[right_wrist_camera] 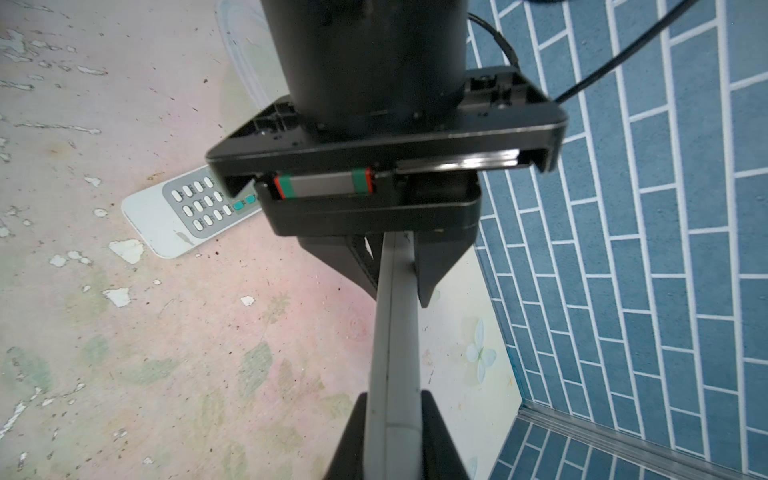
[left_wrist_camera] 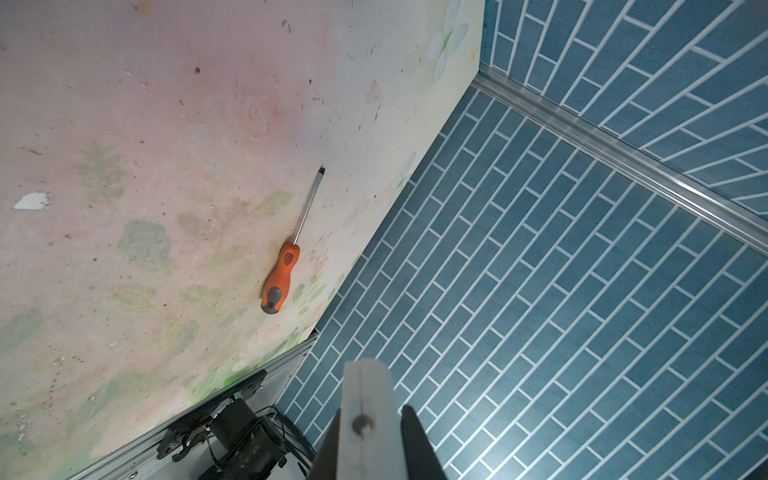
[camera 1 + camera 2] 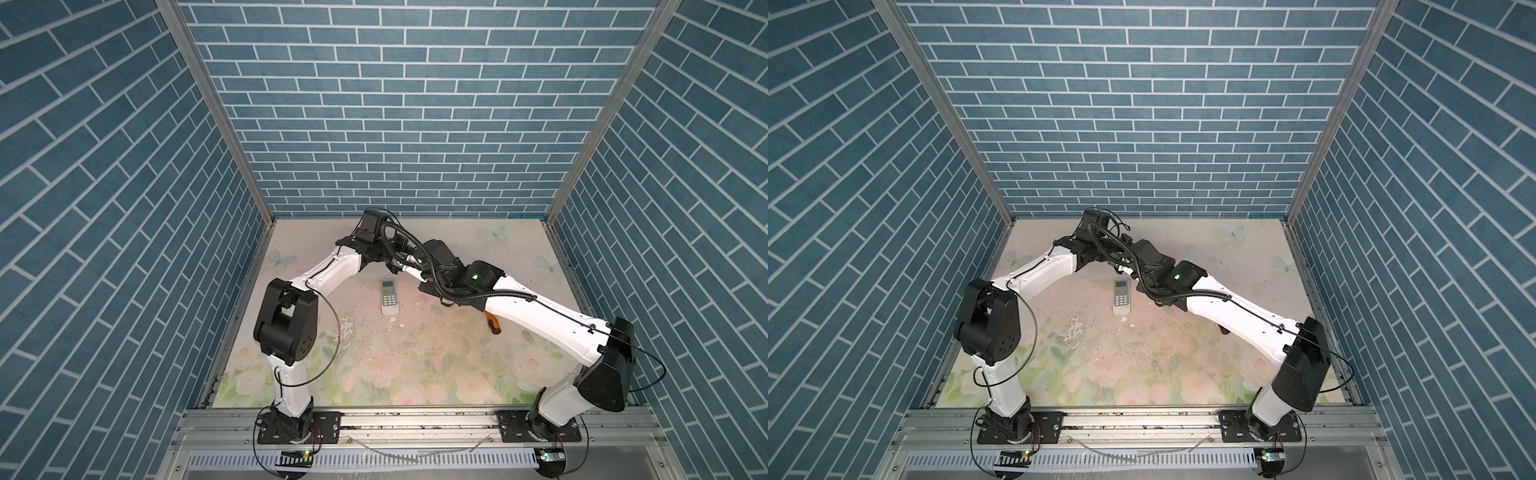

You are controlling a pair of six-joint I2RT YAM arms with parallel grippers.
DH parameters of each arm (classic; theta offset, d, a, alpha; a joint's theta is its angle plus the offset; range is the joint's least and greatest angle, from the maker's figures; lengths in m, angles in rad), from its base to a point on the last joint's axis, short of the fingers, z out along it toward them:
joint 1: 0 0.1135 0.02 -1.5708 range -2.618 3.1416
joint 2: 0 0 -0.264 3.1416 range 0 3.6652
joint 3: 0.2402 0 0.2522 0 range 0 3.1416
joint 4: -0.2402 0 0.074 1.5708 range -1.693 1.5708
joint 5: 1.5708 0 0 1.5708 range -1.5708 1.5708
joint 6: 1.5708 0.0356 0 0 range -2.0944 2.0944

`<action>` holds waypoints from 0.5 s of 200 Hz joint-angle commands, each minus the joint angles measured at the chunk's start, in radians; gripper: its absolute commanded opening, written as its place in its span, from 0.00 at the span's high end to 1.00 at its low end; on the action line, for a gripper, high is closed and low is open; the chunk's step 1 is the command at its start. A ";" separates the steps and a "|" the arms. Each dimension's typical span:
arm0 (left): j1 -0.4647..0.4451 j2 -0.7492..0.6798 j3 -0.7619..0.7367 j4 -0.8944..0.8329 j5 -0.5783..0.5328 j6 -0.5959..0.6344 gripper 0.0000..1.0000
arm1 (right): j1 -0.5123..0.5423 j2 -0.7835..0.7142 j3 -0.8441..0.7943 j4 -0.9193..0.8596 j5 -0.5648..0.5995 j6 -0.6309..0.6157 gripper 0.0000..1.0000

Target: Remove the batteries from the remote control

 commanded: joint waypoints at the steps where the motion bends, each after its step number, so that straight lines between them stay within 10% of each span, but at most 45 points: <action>1: -0.001 0.015 0.049 0.163 -0.032 0.051 1.00 | 0.043 -0.012 0.017 0.013 -0.109 0.063 0.89; 100: 0.018 0.017 0.059 0.227 -0.038 0.086 1.00 | 0.053 -0.008 0.034 -0.023 -0.049 0.066 0.45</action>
